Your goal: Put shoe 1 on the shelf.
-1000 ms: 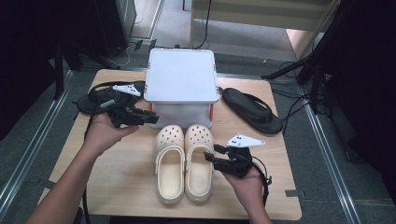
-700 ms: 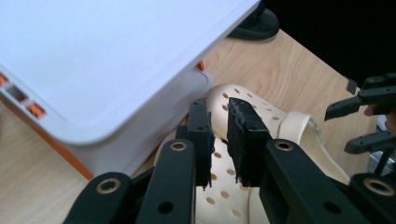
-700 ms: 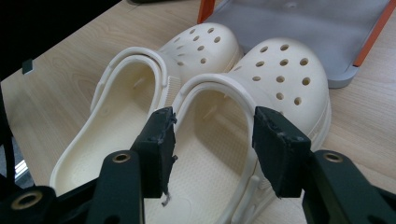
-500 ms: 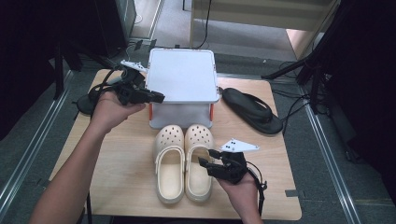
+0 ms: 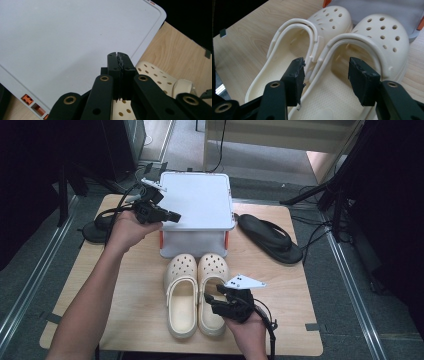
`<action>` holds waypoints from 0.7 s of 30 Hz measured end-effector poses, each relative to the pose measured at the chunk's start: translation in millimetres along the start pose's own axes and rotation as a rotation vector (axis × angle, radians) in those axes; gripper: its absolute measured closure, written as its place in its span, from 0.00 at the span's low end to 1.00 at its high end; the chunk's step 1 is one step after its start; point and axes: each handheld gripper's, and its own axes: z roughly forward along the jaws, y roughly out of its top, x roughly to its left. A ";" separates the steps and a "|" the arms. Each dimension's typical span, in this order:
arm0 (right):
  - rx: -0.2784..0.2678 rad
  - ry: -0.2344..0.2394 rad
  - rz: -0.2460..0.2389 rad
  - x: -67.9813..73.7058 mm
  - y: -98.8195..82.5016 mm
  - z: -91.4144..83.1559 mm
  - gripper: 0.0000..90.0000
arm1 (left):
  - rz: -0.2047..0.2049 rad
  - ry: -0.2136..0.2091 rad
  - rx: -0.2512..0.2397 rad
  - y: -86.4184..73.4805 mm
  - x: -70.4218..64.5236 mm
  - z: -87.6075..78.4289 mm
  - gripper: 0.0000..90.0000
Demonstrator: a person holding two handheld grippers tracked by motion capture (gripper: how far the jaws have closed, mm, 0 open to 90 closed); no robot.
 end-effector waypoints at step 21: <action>0.012 -0.077 0.078 14.0 1.0 48.6 0.43 | 0.010 -0.004 -0.013 -10.6 1.5 8.6 1.00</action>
